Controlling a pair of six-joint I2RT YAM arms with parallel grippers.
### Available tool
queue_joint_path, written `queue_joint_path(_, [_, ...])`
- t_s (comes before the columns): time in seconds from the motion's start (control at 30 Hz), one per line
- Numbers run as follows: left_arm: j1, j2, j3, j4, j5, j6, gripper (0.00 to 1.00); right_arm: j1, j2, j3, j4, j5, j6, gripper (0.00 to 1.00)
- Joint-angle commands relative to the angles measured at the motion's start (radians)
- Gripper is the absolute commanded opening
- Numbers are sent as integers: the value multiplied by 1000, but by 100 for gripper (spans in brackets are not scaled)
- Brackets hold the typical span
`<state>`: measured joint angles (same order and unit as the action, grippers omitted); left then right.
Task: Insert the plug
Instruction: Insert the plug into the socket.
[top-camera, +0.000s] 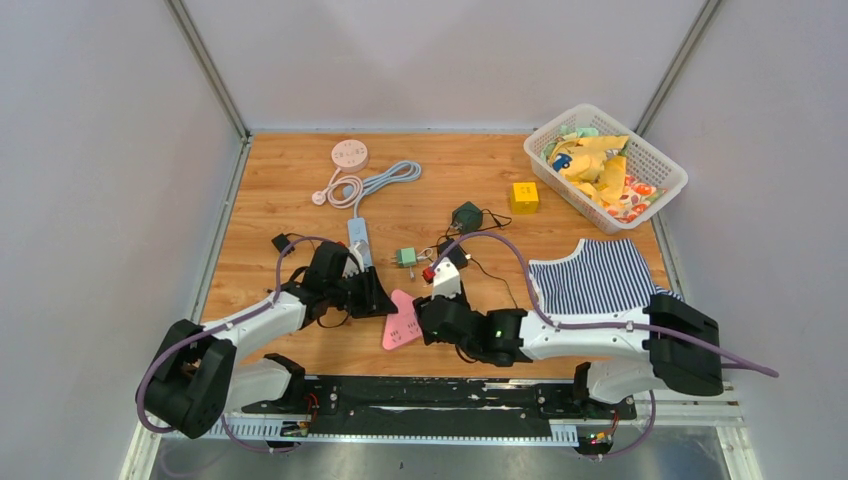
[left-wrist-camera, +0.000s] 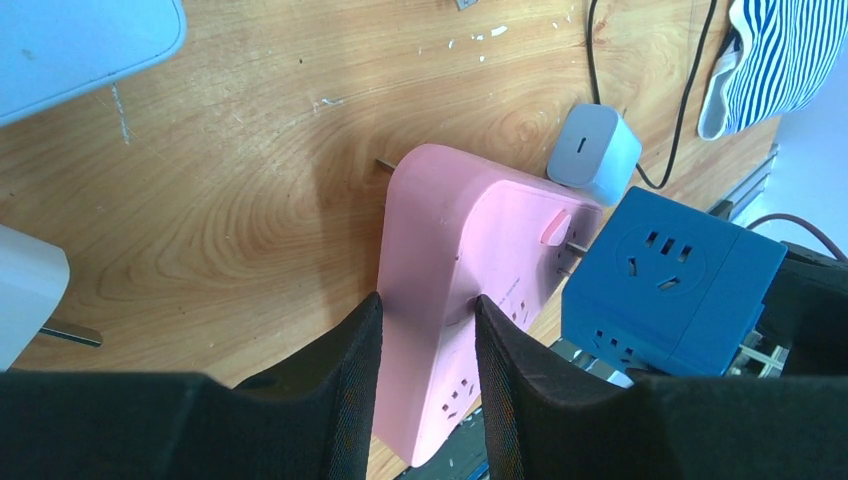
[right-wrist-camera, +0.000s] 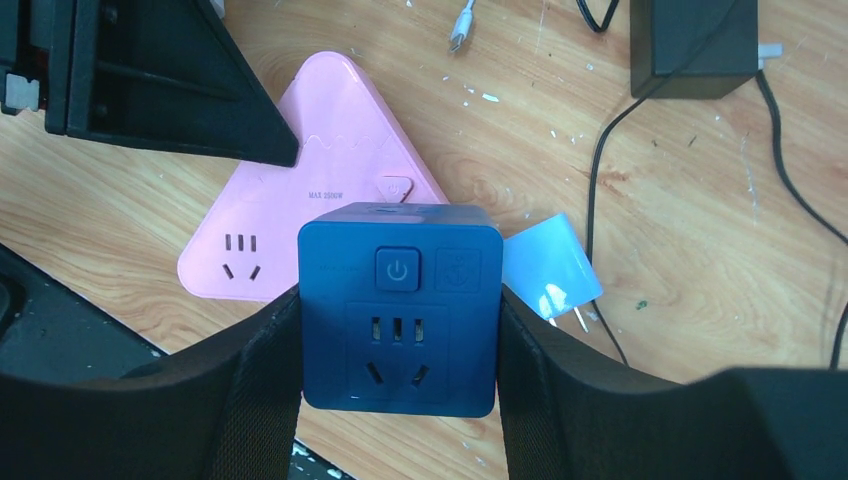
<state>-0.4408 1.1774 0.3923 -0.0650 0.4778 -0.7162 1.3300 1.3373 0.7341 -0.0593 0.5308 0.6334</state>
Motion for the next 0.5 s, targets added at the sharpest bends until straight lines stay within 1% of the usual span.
queue_joint_path(0.0, [-9,23,3,-16,-25,9,38,-13,127,-8,-143,-126,-59,0])
queue_joint_path(0.17, [-9,6,9,-59,-69,32,38,-9,219,11,-158,-159,-47,0])
queue_joint_path(0.33, [-9,-1,25,-74,-78,34,38,-12,241,-2,-150,-175,-24,0])
queue_joint_path(0.47, [-9,-11,37,-67,-85,26,38,-19,260,7,-128,-198,-59,0])
